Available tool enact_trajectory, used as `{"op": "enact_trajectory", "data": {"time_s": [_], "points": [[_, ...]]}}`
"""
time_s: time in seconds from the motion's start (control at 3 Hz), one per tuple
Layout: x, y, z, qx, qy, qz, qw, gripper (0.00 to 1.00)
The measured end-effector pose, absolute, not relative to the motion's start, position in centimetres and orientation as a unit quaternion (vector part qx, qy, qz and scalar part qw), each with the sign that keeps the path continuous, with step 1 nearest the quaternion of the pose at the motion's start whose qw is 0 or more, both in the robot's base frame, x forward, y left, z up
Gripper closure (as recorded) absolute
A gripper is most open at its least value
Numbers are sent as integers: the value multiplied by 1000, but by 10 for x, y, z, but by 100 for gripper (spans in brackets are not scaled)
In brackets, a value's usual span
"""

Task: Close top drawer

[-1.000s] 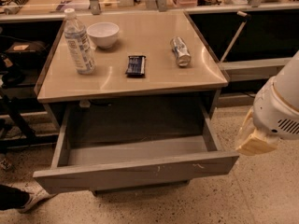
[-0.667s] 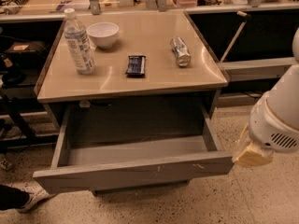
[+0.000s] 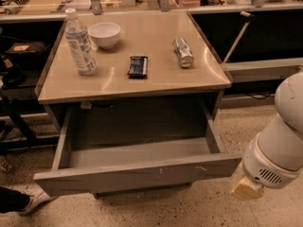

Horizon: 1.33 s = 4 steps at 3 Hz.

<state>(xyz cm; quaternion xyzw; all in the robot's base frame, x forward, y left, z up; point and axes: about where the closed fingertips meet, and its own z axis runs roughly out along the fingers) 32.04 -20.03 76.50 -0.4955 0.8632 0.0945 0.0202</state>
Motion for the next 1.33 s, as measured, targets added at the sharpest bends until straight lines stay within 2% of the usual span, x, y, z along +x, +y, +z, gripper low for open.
{"op": "enact_trajectory", "data": {"time_s": [0.67, 1.0, 1.33], "points": [[315, -196, 739, -483, 869, 107, 14, 100], [327, -182, 684, -464, 876, 129, 10, 100], [327, -182, 684, -465, 876, 128, 10, 100]]}}
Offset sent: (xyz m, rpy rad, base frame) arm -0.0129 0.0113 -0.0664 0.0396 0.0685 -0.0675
